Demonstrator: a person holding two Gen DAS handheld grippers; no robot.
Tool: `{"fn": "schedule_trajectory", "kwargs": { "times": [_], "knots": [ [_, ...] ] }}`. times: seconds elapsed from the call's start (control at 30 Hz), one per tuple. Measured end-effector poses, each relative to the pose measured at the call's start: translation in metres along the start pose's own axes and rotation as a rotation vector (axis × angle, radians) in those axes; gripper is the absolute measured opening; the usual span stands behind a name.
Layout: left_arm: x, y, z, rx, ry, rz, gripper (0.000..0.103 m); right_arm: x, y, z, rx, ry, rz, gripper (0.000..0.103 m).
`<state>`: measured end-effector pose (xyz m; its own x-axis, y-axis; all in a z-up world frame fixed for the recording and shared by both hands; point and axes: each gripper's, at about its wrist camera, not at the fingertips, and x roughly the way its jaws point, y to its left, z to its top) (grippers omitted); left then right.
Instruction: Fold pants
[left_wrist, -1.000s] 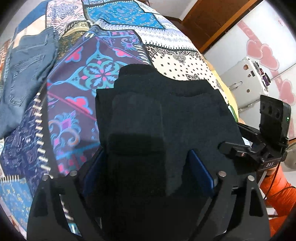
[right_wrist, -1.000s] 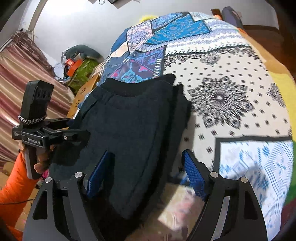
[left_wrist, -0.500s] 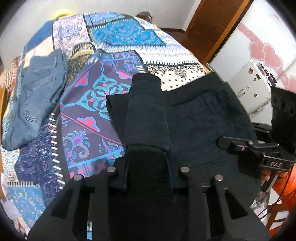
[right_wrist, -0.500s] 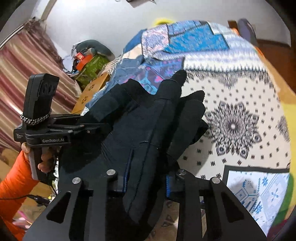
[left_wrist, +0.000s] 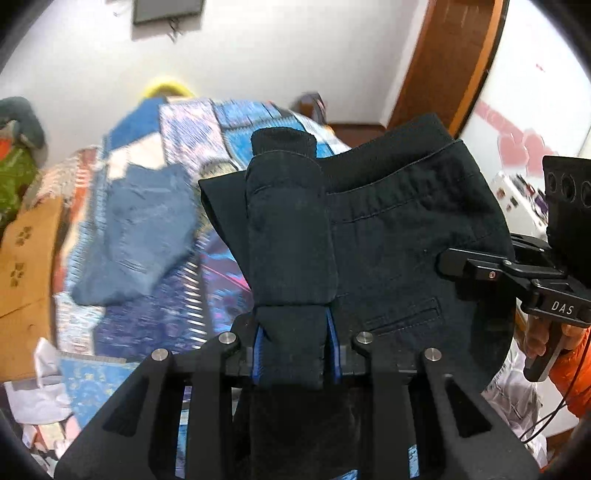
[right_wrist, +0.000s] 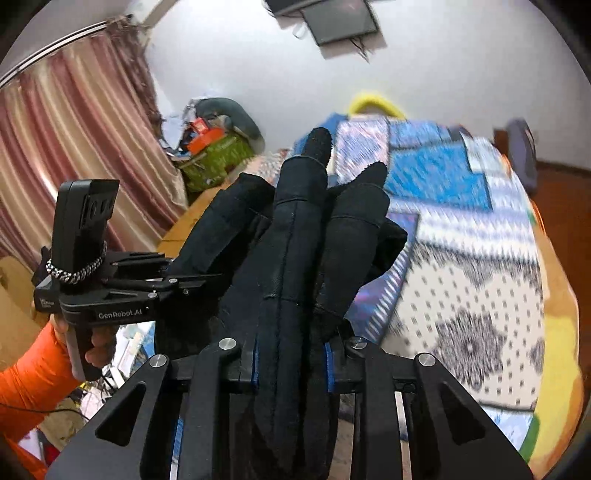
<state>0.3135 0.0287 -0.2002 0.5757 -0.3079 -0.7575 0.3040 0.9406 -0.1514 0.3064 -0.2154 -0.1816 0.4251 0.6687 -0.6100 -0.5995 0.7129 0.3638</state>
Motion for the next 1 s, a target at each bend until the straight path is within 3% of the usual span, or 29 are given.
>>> {"fn": "schedule_trajectory", "kwargs": {
  "times": [0.3, 0.53, 0.73, 1.0],
  "knots": [
    [-0.065, 0.058, 0.019, -0.046, -0.128, 0.117, 0.027, 0.027, 0.051, 0.050, -0.108, -0.074, 0.077, 0.022],
    [-0.082, 0.118, 0.045, -0.104, -0.187, 0.188, 0.027, 0.070, 0.076, 0.092, -0.163, -0.118, 0.132, 0.022],
    [-0.064, 0.165, 0.067, -0.132, -0.199, 0.218, 0.027, 0.115, 0.083, 0.126, -0.186, -0.116, 0.154, 0.022],
    [0.015, 0.231, 0.088, -0.205, -0.132, 0.210, 0.026, 0.183, 0.066, 0.149, -0.176, -0.060, 0.132, 0.022]
  ]
}}
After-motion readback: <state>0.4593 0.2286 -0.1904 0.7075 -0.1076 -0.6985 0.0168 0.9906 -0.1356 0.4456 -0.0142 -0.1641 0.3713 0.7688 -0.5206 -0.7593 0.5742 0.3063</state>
